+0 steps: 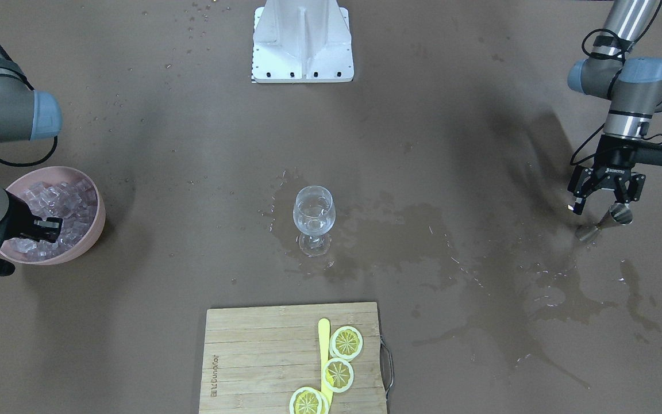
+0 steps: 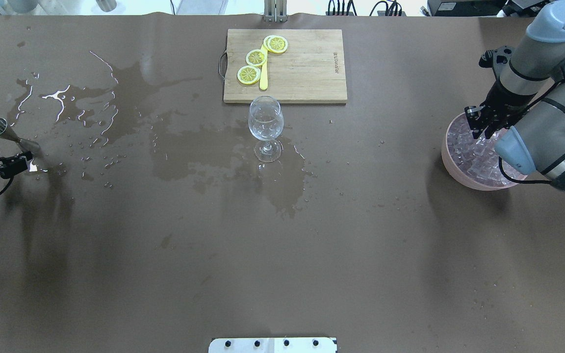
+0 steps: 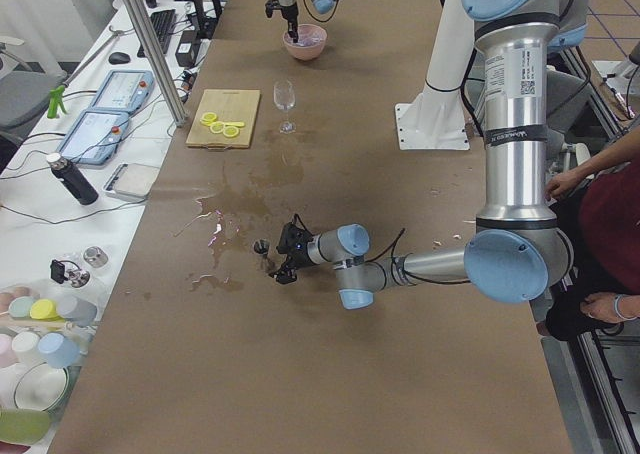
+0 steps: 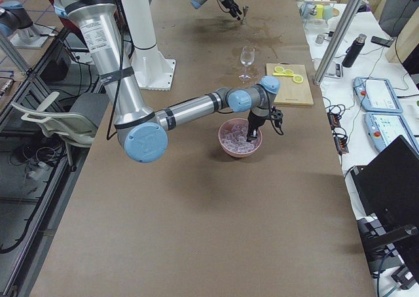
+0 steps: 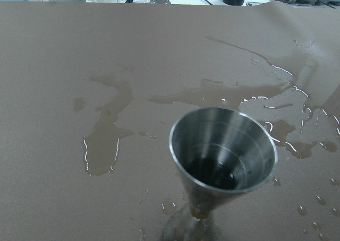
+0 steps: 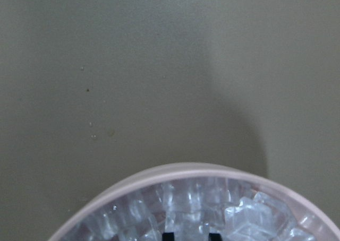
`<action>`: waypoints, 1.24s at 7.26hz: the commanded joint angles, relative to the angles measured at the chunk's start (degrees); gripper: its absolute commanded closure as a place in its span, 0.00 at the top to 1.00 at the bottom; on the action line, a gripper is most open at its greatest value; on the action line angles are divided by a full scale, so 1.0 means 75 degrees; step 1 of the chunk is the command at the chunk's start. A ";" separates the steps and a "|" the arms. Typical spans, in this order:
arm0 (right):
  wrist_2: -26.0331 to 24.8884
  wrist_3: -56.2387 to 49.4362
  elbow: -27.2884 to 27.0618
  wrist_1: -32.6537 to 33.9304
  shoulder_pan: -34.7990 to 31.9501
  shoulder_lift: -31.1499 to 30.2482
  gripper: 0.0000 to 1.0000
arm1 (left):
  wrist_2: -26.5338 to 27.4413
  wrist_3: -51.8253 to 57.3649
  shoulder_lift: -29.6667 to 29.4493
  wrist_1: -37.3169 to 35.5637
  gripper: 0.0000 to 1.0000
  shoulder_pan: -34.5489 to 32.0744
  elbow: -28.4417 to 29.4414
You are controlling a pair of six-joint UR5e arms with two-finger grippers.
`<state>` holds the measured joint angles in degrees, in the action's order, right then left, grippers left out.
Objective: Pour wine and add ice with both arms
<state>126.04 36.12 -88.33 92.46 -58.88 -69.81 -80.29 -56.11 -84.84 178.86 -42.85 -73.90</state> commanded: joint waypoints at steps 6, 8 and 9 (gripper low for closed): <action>0.0000 0.0024 -0.0117 0.0046 -0.0024 0.0062 0.77 | 0.0733 0.0168 -0.0195 -0.0024 0.92 0.0136 0.0067; 0.0093 0.0036 -0.0257 0.0315 0.0011 0.0004 0.71 | 0.0733 0.0168 -0.0348 -0.0059 0.92 0.0136 0.0091; 0.0082 0.0047 -0.0257 0.0328 0.0104 -0.0031 0.66 | 0.0744 0.0168 -0.0349 -0.0059 0.89 0.0136 0.0091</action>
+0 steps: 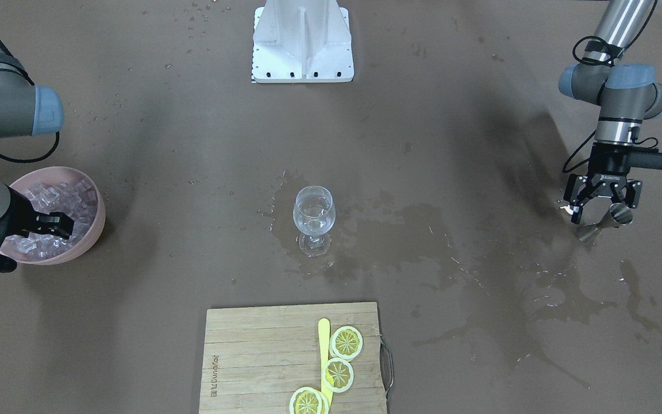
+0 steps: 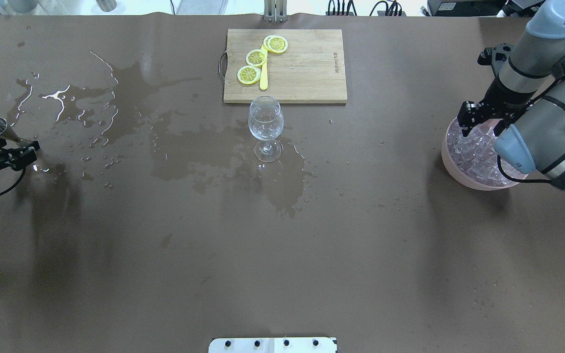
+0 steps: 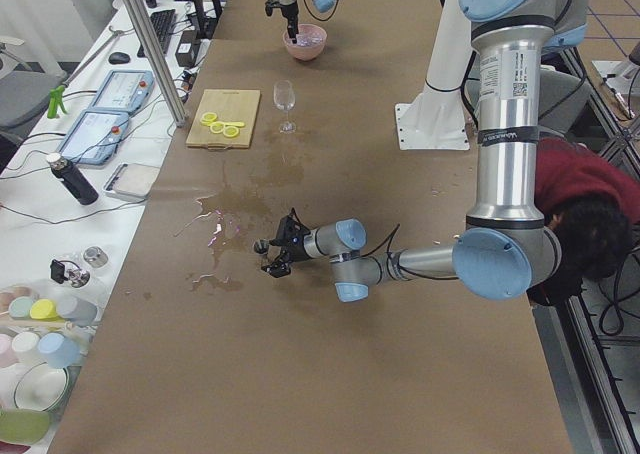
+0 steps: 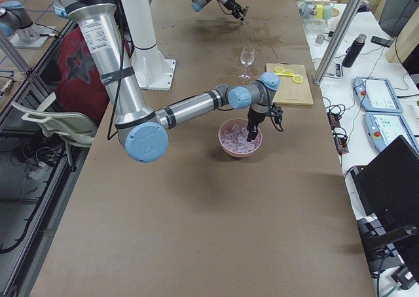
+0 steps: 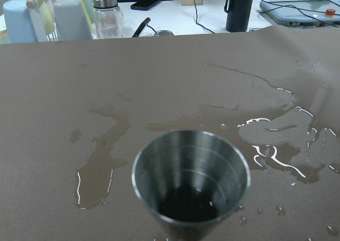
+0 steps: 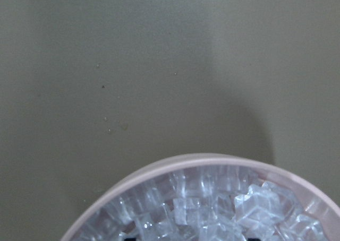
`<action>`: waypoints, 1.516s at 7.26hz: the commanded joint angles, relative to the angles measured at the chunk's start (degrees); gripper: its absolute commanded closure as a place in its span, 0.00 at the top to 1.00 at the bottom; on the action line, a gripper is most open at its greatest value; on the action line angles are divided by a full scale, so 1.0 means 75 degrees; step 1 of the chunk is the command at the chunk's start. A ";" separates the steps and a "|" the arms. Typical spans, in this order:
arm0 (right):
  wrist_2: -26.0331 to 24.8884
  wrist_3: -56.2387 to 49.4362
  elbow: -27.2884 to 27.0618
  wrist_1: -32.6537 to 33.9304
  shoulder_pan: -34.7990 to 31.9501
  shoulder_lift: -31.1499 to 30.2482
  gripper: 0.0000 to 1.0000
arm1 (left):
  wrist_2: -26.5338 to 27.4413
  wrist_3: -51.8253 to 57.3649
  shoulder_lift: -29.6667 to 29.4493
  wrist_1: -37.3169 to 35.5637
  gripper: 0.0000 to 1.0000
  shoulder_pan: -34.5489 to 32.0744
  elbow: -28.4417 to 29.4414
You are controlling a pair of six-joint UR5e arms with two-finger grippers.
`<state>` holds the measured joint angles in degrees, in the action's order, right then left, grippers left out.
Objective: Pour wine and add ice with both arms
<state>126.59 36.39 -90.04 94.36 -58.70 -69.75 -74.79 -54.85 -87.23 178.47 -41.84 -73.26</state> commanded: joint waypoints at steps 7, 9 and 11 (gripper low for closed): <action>-0.0051 0.0104 -0.0018 0.0075 0.0245 -0.0203 0.27 | -0.0024 0.0330 -0.0030 0.0063 0.81 0.0001 0.0018; -0.0051 0.0105 -0.0018 0.0075 0.0245 -0.0203 0.17 | -0.0024 0.0540 -0.0111 0.0063 0.81 0.0001 0.0030; -0.0040 0.0105 -0.0065 0.0087 0.0245 -0.0203 0.14 | -0.0036 0.0529 -0.0182 0.0063 0.81 -0.0046 0.0042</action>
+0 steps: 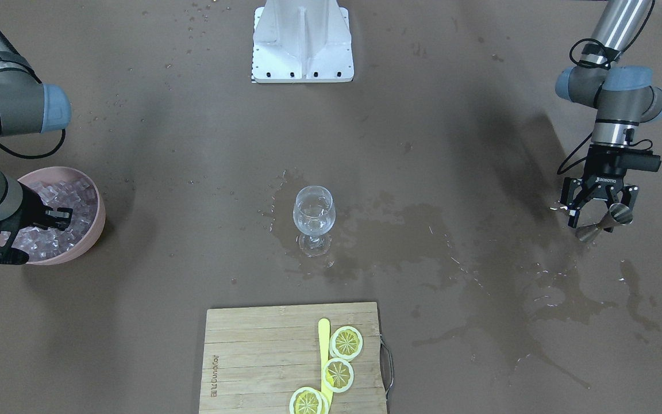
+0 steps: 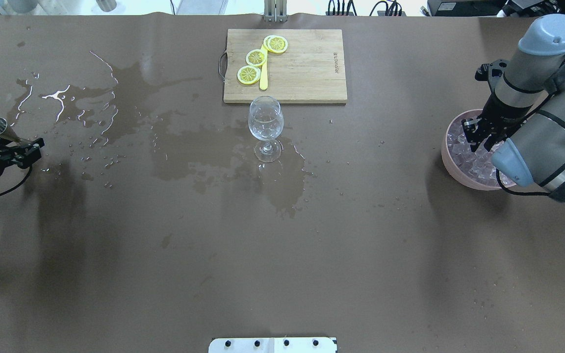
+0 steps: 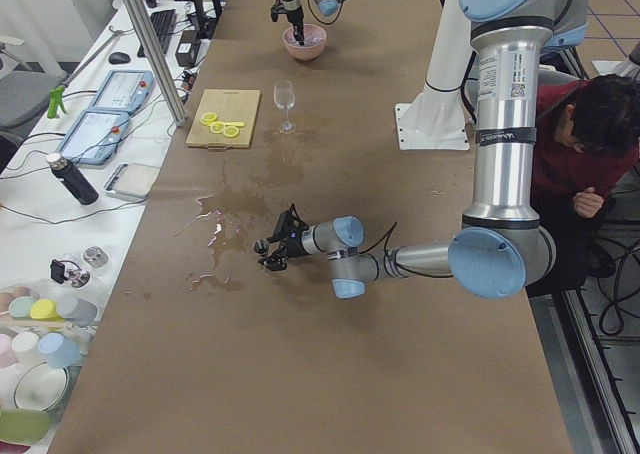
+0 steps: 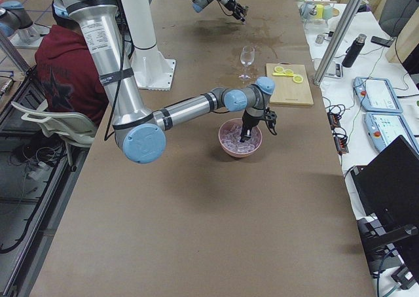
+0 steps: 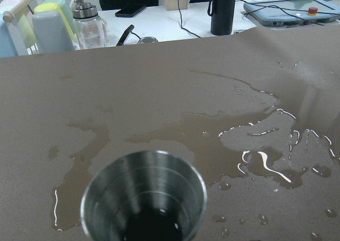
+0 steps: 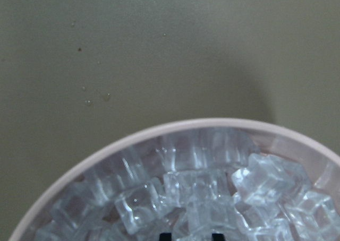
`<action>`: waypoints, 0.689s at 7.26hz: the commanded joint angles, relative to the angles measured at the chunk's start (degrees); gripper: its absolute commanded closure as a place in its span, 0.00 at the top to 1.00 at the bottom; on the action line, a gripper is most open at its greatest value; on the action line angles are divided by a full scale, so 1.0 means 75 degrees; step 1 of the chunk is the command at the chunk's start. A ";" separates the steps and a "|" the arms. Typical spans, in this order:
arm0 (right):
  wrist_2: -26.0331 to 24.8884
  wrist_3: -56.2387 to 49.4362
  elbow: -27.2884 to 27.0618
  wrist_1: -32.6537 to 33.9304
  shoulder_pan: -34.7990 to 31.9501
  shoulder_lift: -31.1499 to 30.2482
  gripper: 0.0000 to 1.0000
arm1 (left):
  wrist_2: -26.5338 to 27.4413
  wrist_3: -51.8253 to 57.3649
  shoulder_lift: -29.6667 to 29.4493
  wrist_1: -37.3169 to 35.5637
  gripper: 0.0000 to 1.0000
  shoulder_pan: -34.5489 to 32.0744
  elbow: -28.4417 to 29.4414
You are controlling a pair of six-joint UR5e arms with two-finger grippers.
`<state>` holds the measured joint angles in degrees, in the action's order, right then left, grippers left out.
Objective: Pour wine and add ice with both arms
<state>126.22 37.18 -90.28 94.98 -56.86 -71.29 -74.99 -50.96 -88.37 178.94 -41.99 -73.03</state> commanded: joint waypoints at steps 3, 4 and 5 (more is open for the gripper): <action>-0.0002 -0.0011 -0.0618 0.0495 -0.0024 -0.0034 0.16 | 0.0002 -0.0073 -0.0030 0.0000 0.81 -0.0062 0.0058; -0.0025 -0.0012 -0.0701 0.0496 -0.0047 -0.0046 0.16 | 0.0002 -0.0084 -0.0018 0.0000 0.81 -0.0096 0.0070; -0.0037 -0.0035 -0.0818 0.0496 -0.0047 -0.0116 0.16 | -0.0009 -0.0096 -0.0018 0.0000 0.81 -0.0143 0.0070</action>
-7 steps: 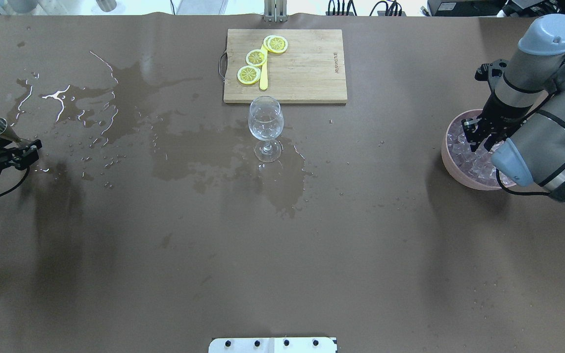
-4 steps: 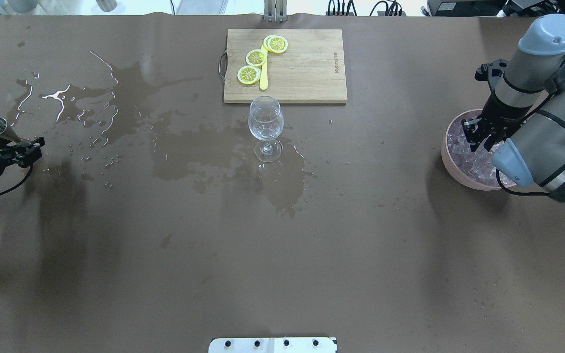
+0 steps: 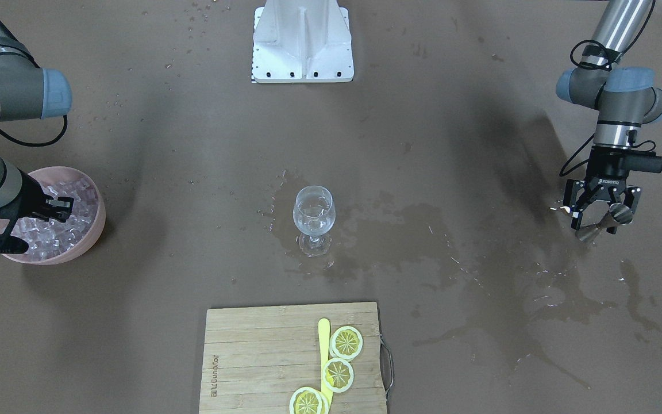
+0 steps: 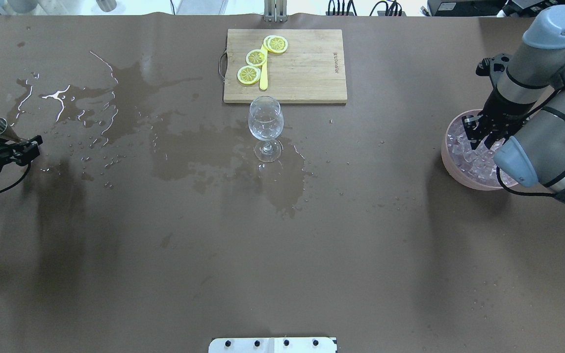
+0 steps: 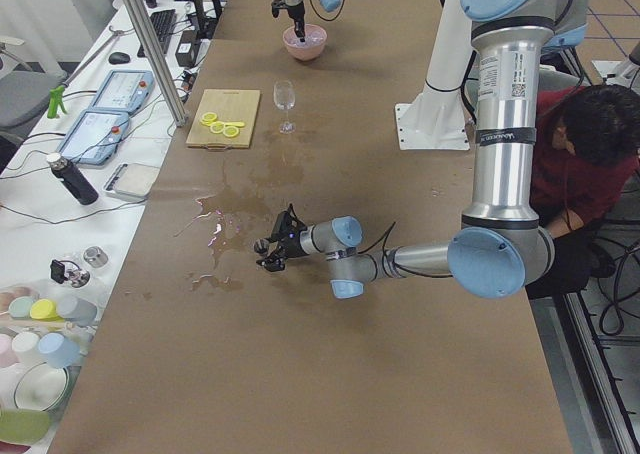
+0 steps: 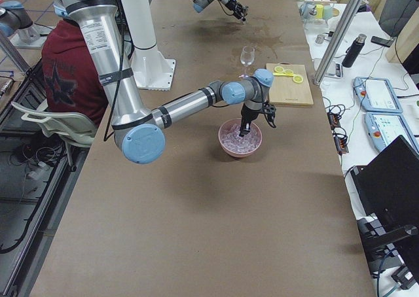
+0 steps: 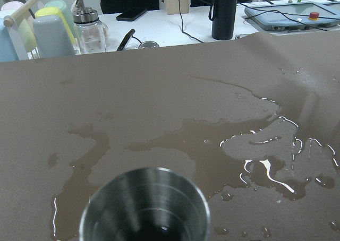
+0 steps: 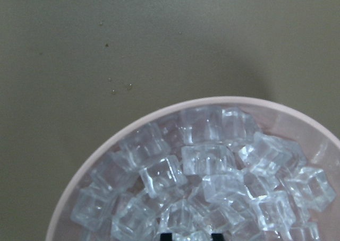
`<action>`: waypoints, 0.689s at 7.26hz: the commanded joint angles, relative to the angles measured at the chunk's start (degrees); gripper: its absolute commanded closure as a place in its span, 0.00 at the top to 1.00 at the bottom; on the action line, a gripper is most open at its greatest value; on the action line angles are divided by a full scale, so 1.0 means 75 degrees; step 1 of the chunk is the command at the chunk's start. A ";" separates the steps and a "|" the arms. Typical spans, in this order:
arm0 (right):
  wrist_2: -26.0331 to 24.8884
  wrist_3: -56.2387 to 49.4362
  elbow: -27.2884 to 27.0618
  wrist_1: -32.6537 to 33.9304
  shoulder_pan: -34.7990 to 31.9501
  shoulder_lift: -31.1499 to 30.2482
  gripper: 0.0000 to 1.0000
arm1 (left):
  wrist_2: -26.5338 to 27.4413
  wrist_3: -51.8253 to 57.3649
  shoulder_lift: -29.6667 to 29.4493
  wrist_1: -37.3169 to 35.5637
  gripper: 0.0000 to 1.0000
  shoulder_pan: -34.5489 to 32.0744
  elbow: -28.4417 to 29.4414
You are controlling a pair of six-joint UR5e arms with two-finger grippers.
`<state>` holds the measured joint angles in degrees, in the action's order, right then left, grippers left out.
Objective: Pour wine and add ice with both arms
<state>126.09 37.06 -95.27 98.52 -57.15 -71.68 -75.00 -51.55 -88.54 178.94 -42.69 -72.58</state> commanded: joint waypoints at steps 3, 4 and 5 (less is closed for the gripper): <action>-0.0031 -0.0090 -0.0246 0.0013 -0.0149 -0.0180 0.15 | -0.0008 -0.0030 -0.0007 0.0000 0.80 -0.0132 0.0091; -0.0019 -0.0102 -0.0316 0.0013 -0.0219 -0.0204 0.15 | -0.0019 -0.0041 0.0004 0.0000 0.75 -0.0190 0.0103; -0.0019 -0.0102 -0.0340 0.0013 -0.0278 -0.0181 0.15 | -0.0008 -0.0041 -0.0007 0.0000 0.73 -0.0213 0.0149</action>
<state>125.92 36.35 -97.44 98.62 -58.64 -73.07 -75.09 -51.82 -88.56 178.94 -43.99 -71.80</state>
